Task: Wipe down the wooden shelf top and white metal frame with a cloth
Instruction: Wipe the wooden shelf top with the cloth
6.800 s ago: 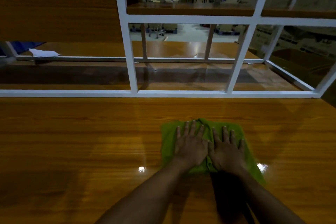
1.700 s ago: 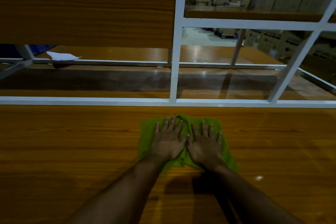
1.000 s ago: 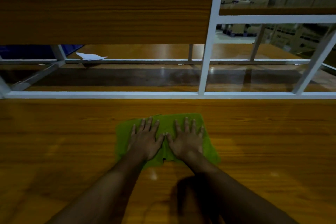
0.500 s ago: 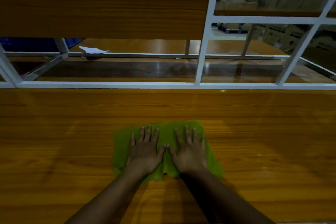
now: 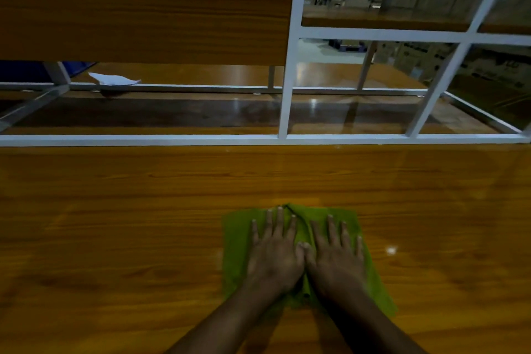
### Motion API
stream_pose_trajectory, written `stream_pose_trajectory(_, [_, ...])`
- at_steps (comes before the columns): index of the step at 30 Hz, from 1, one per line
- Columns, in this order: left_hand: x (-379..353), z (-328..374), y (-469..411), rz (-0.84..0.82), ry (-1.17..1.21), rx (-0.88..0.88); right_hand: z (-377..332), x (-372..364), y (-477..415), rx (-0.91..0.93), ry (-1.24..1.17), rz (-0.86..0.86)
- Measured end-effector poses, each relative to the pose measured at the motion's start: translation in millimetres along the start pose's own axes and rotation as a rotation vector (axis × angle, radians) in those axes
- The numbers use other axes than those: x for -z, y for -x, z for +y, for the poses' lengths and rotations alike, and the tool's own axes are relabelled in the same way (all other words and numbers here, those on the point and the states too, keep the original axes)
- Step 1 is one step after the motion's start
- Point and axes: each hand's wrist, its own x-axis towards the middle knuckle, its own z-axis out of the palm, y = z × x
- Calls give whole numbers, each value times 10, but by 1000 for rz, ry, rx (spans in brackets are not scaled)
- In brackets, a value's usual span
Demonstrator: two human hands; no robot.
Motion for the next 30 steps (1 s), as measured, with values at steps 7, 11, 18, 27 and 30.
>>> stream_pose_trajectory(7, [-44,324,-631,27,-16,-63,358,84,-610,-68,-28,-54])
stream_pose_trajectory(11, [32,310,-982,-25,-15,-17,335,80,-947,-64,1,-53])
stream_pose_trajectory(18, [117,-91,-1213,-31,-52,25,-31,62,-1283,-26,-17,-66])
stream_pose_trajectory(27, [286,-1025,-738,7,-86,95,-1010,-12,-1020,68,-8,-64])
stream_pose_trajectory(30, [334,-1350,-384,4,-91,108,-1361,-87,-742,118,-32,-41])
